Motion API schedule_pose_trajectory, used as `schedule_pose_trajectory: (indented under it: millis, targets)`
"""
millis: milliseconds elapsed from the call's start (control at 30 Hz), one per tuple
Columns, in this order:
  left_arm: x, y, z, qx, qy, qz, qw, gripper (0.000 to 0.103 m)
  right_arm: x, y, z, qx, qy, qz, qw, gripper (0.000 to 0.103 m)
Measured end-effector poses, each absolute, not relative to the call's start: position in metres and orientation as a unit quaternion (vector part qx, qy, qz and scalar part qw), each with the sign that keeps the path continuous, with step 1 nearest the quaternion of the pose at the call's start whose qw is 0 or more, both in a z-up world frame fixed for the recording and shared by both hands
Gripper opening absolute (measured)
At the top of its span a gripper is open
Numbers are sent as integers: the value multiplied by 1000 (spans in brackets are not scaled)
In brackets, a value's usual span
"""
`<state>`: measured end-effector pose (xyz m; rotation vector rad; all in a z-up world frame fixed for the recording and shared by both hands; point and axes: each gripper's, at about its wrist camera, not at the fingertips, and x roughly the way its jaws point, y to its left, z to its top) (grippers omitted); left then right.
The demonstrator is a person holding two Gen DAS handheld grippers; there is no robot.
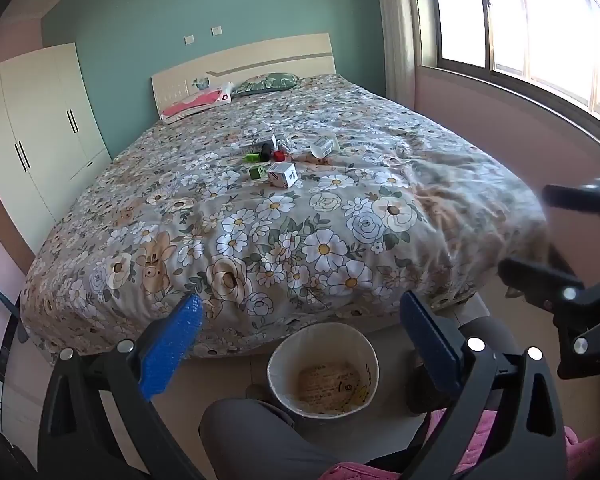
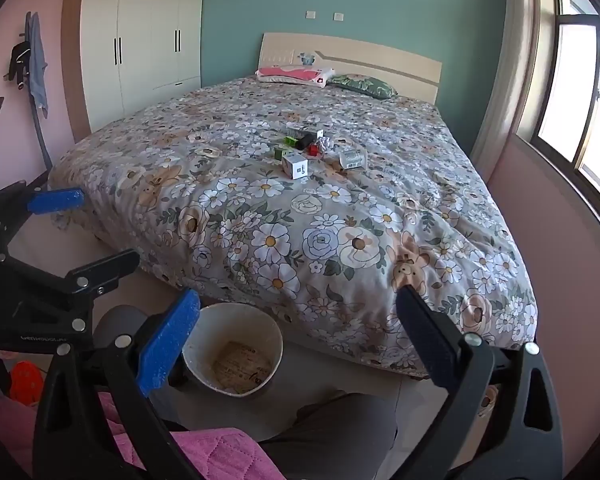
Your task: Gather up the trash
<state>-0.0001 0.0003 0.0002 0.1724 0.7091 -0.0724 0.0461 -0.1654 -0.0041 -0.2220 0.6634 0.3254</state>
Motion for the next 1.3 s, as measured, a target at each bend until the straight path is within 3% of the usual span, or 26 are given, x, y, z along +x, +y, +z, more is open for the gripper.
schedule_pose_trajectory:
  millis: [1300]
  targets:
    - [2,1,7,81,345,-41,934,100,45,-165,-3,-114,319,153,928,96]
